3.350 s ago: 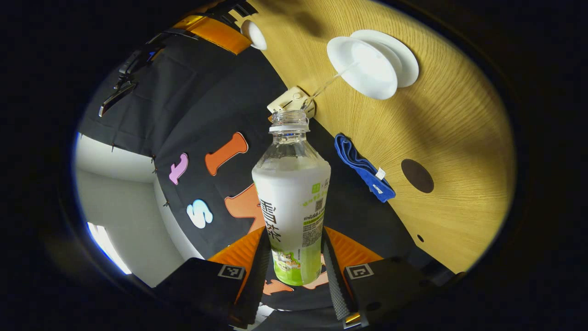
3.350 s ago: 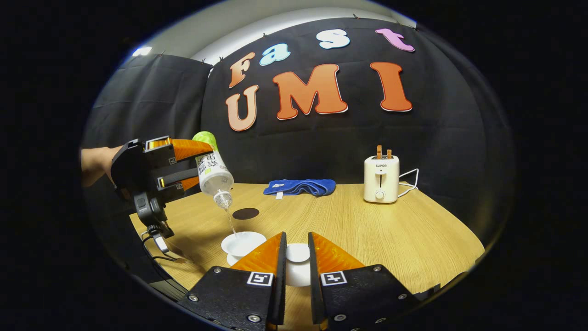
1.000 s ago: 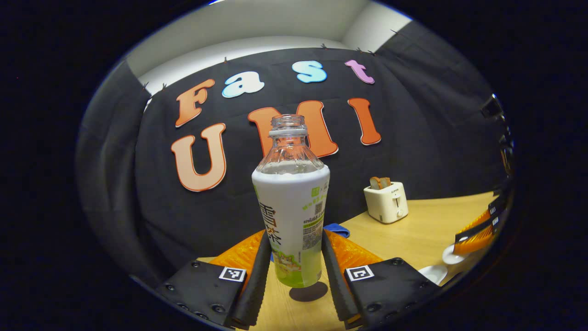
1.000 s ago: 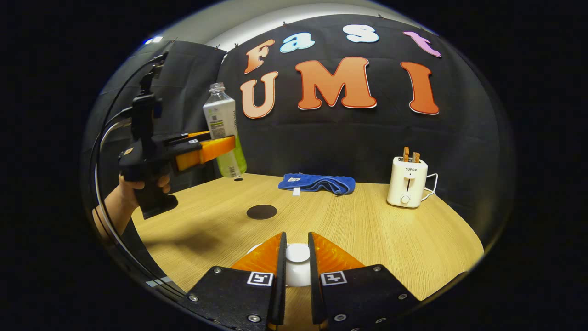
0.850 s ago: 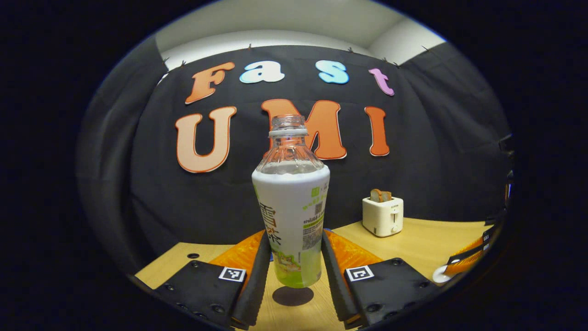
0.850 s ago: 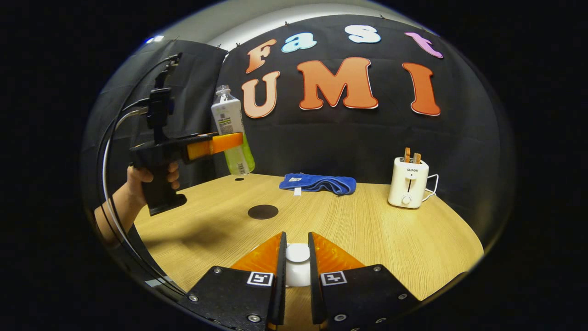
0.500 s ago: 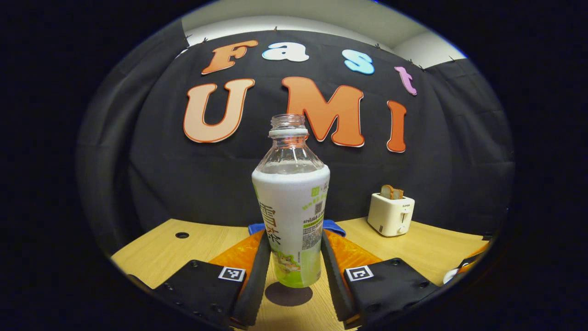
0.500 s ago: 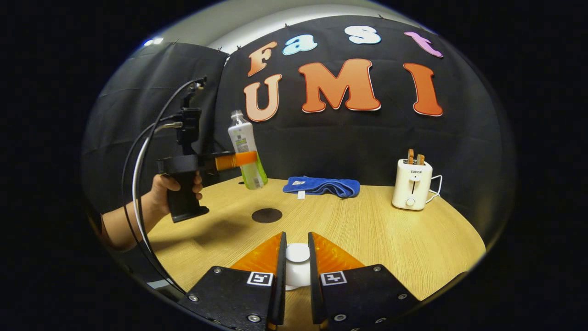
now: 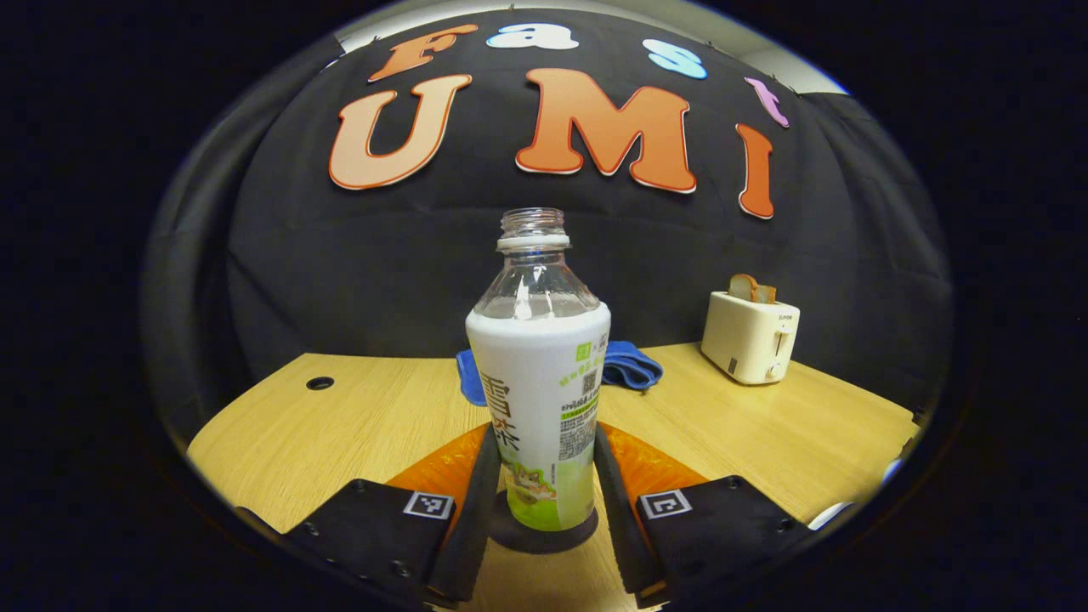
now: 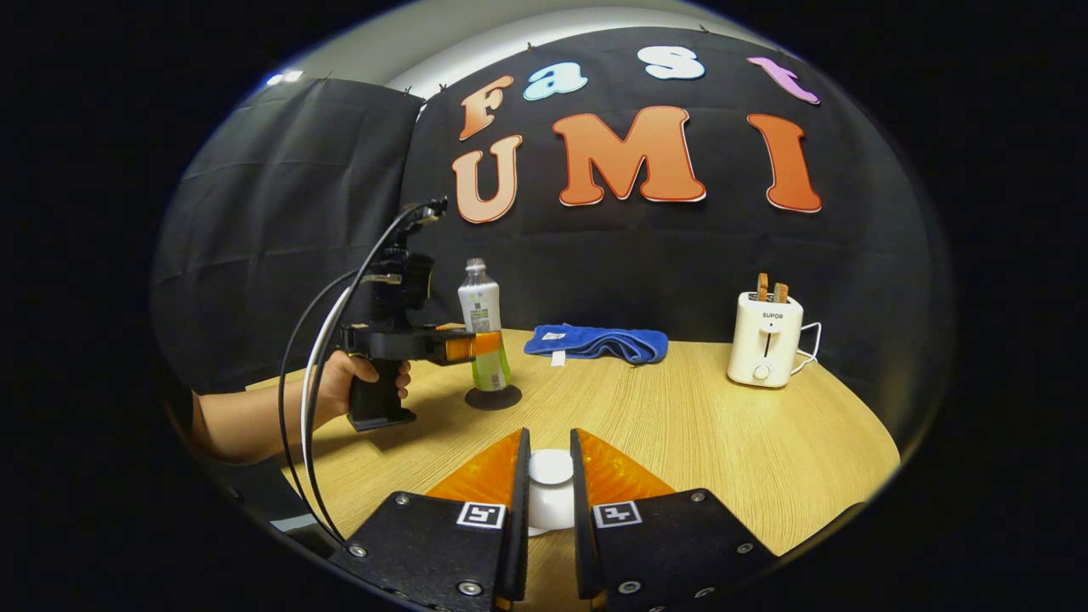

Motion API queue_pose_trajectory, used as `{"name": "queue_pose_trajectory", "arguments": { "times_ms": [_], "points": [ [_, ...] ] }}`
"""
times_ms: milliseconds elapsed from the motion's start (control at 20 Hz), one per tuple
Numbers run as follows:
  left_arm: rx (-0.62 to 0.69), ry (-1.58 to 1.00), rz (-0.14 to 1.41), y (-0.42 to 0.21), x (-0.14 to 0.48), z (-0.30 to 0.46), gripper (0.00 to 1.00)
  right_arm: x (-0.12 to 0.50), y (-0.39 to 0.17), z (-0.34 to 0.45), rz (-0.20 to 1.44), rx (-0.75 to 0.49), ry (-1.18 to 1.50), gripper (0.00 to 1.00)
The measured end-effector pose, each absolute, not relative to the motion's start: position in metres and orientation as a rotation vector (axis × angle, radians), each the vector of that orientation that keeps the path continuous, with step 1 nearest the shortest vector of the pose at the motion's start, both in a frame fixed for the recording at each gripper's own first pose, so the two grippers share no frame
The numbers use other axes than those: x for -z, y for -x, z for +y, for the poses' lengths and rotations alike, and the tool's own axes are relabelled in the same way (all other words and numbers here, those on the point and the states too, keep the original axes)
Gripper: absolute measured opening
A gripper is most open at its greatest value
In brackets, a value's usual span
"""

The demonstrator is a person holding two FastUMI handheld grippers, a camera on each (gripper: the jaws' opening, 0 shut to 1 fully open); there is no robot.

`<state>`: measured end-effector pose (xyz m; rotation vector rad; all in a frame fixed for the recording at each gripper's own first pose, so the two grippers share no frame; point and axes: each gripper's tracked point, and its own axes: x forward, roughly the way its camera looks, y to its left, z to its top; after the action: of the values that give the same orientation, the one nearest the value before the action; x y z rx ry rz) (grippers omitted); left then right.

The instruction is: Open the teacup lid with one hand, grasp the water bottle and pour water into the teacup with the other hand; after pouring, place the water bottle on the coaster and then close the teacup lid.

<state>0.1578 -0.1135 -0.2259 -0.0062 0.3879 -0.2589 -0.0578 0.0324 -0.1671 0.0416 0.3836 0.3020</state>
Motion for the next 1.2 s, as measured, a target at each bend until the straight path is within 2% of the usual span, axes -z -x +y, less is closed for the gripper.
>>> {"name": "queue_pose_trajectory", "arguments": {
  "times_ms": [400,450,500,600,700,750,1050,1200],
  "points": [
    [0.266,-0.024,0.4,-0.158,0.242,-0.114,0.65,0.179,0.053,0.033,0.405,-0.306,-0.049,0.23],
    [0.27,-0.021,0.404,-0.157,0.243,-0.116,0.63,0.18,0.053,0.034,0.407,-0.311,-0.05,0.24],
    [0.271,-0.028,0.403,-0.156,0.243,-0.116,0.67,0.179,0.053,0.035,0.406,-0.313,-0.05,0.23],
    [0.265,-0.034,0.406,-0.156,0.244,-0.116,0.67,0.179,0.053,0.037,0.404,-0.317,-0.048,0.23],
    [0.274,-0.039,0.415,-0.154,0.247,-0.118,0.73,0.18,0.053,0.037,0.406,-0.319,-0.045,0.24],
    [0.272,-0.051,0.419,-0.153,0.247,-0.116,0.7,0.18,0.053,0.037,0.406,-0.317,-0.045,0.23],
    [0.247,-0.073,0.383,-0.143,0.232,-0.108,0.9,0.177,0.052,0.042,0.396,-0.32,-0.056,0.23],
    [0.252,-0.057,0.338,-0.131,0.211,-0.105,0.94,0.18,0.051,0.052,0.4,-0.34,-0.057,0.23]
  ]
}}
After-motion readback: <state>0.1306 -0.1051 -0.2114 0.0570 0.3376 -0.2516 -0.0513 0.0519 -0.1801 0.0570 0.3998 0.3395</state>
